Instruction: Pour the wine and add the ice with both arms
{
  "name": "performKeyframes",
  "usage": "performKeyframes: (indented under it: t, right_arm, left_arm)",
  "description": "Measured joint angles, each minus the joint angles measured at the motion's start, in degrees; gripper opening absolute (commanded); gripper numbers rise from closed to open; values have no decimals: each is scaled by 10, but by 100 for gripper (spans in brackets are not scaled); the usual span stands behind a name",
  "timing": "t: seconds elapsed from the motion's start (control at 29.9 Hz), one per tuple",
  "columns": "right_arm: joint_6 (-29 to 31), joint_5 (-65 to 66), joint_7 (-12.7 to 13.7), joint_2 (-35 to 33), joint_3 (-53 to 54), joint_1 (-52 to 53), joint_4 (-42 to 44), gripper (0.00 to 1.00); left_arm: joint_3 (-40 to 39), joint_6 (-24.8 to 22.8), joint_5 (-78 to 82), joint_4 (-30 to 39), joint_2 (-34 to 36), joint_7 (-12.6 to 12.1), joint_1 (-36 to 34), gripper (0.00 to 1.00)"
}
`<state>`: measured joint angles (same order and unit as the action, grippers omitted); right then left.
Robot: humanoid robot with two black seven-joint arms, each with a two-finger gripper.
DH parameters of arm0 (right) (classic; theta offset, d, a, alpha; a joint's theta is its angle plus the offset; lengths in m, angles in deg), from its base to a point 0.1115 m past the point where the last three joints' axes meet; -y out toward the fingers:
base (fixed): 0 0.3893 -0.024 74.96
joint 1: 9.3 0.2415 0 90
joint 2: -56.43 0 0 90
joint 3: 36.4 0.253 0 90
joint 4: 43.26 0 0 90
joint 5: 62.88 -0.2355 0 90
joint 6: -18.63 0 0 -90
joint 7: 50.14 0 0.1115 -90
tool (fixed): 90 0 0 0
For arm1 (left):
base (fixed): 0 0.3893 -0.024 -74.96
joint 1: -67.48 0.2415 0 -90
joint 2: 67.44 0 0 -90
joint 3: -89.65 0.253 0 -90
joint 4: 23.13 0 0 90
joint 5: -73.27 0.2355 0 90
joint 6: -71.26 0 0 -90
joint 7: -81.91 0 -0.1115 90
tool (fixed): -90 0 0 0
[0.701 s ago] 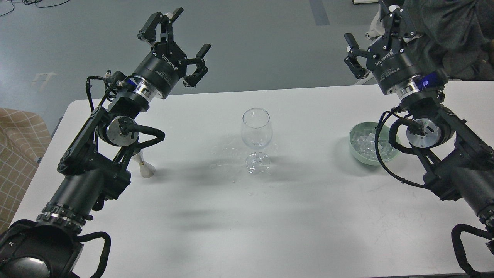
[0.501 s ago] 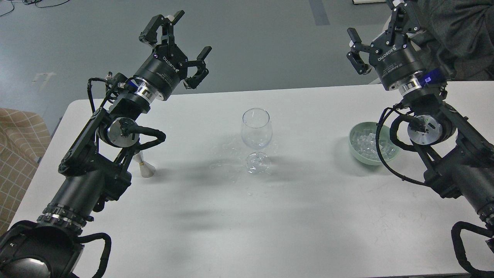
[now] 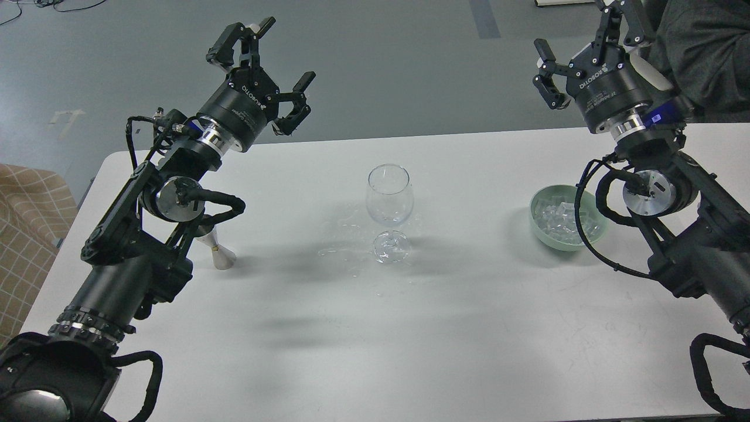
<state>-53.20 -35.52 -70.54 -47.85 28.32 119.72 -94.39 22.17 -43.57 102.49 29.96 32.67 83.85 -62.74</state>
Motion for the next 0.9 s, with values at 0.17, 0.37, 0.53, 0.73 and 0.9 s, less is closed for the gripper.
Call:
performKeyframes:
  t: [0.17, 0.37, 0.53, 0.73, 0.9]
  right_arm:
    - [-4, 0, 2, -12, -1, -1, 0, 100]
    - [-8, 0, 3, -17, 0, -2, 1, 100]
    - [-3, 0, 8, -17, -1, 0, 3, 100]
    - [-2, 0, 15, -13, -4, -1, 3, 100]
    - [-3, -2, 63, -6, -2, -1, 2, 100]
  left_arm:
    - [-6, -2, -12, 0, 3, 6, 5, 98]
    - [-7, 1, -40, 0, -6, 9, 14, 98]
    - [-7, 5, -57, 1, -13, 7, 15, 98]
    - [-7, 17, -59, 1, -13, 5, 15, 98]
    - [-6, 43, -59, 4, -10, 3, 16, 98]
